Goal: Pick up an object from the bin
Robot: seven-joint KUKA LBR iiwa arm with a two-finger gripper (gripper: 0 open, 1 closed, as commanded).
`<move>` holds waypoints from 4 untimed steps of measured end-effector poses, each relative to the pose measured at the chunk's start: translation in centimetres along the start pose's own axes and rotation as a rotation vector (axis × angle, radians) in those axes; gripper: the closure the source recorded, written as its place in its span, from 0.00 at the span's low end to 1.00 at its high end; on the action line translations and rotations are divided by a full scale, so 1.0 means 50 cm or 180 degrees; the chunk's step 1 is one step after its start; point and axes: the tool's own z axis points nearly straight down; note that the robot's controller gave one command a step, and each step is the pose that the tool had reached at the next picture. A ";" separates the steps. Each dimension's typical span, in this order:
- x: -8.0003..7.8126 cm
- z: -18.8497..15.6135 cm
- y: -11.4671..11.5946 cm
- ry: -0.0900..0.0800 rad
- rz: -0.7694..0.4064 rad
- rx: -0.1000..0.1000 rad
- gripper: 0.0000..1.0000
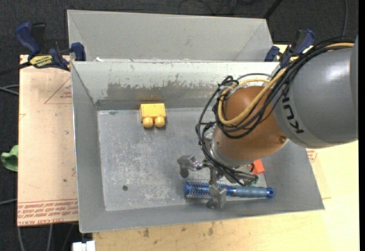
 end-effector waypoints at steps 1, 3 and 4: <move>-0.009 0.070 0.000 -0.0043 -0.0301 0.0021 0.00; -0.013 0.071 0.005 -0.0008 -0.0295 -0.0012 1.00; -0.015 -0.003 0.006 -0.0005 -0.0287 0.0001 1.00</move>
Offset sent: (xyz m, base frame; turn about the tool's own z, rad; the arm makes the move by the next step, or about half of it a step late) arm -0.0010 0.0015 -0.0367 -0.0966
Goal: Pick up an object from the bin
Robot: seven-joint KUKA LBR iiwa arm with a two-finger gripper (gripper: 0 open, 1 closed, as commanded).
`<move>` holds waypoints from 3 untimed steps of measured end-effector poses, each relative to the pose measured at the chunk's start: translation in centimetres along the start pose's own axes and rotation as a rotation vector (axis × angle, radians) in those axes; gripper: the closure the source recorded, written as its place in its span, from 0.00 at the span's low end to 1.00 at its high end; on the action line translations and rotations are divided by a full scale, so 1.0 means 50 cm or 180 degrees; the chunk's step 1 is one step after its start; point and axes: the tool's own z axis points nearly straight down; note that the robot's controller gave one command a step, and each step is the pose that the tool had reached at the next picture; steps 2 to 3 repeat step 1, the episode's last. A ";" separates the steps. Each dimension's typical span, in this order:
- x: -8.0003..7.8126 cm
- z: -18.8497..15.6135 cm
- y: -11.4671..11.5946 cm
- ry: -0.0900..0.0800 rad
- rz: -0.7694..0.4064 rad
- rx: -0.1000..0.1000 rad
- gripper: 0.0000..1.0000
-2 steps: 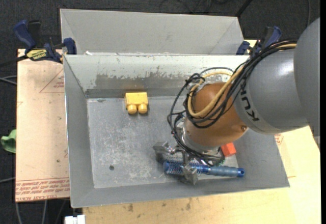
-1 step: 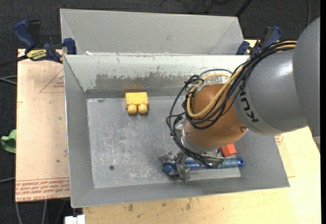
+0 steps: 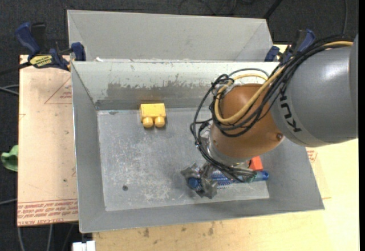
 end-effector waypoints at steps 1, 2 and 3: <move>-0.003 -0.120 0.000 -0.0009 0.0009 0.0006 1.00; -0.003 -0.120 0.000 -0.0009 0.0009 0.0006 1.00; -0.003 -0.120 0.000 -0.0009 0.0009 0.0006 1.00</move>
Offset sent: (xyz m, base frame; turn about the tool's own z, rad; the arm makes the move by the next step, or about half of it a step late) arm -0.0001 0.0000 0.0573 0.0000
